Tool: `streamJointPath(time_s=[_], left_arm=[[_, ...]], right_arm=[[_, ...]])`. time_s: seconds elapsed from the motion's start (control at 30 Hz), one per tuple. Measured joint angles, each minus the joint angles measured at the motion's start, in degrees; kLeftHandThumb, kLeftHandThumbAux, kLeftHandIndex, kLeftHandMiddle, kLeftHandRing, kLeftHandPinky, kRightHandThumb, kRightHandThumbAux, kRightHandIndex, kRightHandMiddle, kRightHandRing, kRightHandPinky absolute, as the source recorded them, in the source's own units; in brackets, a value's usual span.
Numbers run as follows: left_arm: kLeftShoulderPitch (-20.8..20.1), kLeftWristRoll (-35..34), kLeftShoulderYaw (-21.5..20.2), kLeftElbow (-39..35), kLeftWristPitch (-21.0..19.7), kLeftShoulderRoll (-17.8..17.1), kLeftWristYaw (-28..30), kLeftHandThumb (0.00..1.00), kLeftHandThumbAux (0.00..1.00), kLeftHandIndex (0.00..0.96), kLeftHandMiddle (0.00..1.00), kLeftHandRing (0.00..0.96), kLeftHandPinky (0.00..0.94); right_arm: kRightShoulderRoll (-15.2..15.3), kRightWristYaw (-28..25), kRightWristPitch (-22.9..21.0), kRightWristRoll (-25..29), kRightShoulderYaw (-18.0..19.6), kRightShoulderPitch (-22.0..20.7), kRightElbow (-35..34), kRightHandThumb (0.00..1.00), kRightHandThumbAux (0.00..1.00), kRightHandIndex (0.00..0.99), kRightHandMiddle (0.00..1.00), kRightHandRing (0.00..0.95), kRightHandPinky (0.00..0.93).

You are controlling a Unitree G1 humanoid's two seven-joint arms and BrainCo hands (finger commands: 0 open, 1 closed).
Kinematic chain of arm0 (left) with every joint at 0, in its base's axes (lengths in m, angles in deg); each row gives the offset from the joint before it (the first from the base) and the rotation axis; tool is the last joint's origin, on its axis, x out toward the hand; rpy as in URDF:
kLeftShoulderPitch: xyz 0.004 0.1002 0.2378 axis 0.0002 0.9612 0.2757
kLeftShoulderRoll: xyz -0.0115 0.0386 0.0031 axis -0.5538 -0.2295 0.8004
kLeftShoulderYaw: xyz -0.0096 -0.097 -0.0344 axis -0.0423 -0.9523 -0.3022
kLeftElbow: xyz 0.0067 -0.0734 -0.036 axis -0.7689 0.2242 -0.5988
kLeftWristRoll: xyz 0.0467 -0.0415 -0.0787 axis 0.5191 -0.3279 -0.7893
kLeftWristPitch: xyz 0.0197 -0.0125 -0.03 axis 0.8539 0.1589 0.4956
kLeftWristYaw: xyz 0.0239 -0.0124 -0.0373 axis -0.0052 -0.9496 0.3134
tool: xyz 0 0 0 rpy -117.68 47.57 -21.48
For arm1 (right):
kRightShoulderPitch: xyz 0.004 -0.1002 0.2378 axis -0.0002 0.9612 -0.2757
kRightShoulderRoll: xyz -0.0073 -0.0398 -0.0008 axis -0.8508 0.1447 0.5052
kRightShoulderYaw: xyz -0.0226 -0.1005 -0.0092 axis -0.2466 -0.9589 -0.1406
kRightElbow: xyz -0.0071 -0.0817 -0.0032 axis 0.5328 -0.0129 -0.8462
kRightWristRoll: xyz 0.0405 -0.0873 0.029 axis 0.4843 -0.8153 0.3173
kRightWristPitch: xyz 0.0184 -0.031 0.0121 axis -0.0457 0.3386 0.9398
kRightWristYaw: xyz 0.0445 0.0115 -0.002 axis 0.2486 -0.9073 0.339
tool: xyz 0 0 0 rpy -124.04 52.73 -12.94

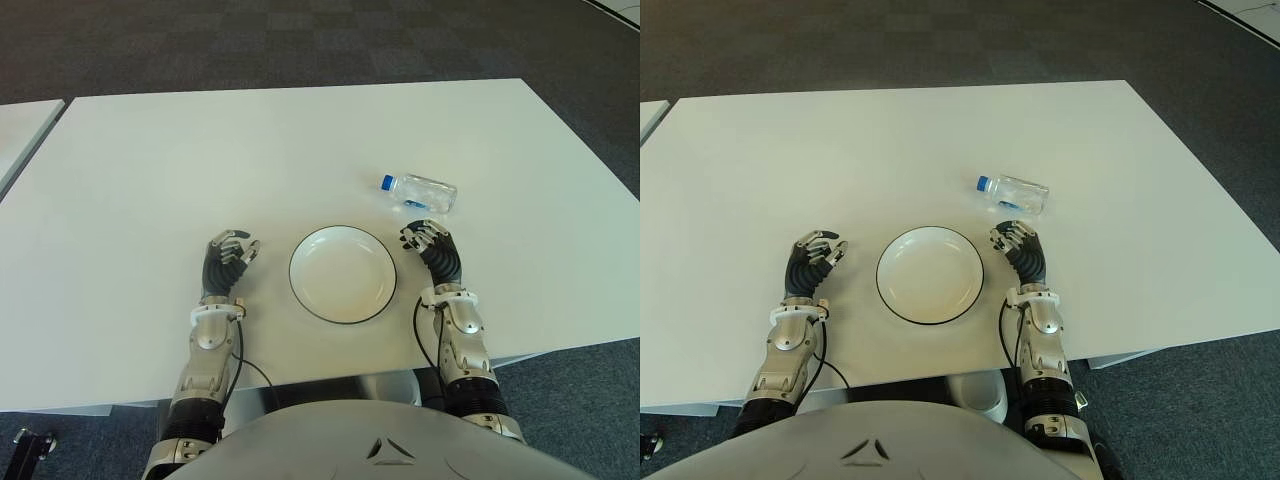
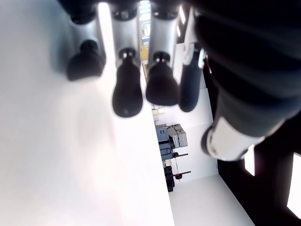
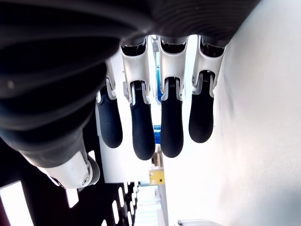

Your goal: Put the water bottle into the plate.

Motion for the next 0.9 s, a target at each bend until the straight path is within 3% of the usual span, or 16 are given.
streamJointPath(time_s=[0.23,0.4,0.6,0.9], left_arm=[[0.0,0.0,0.2,-0.4,-0.9,0.1,0.0,0.706,0.718,0.435,0.820,0.838,0.848],[0.1,0.0,0.7,-1.2,-2.2,0.1,0.0,0.707,0.717,0.436,0.822,0.842,0.852],[0.3,0.0,1.1,-1.9,-2.9,0.1,0.0,0.709,0.717,0.436,0.819,0.842,0.854],[0.5,0.0,1.5,-2.1,-3.2,0.1,0.0,0.710,0.716,0.436,0.814,0.838,0.850]], right_arm=[[0.1,0.4,0.3,-0.3,0.0,0.1,0.0,0.713,0.724,0.429,0.500,0.491,0.515],[0.5,3.2,0.9,-3.5,-0.5,0.5,-0.9,0.714,0.725,0.429,0.502,0.495,0.514],[2.3,8.4,1.5,-10.9,-1.4,0.3,-2.2,0.713,0.724,0.429,0.499,0.504,0.535],[7.5,19.6,2.3,-28.1,-3.7,-1.4,-10.8,0.709,0.725,0.425,0.484,0.506,0.509]])
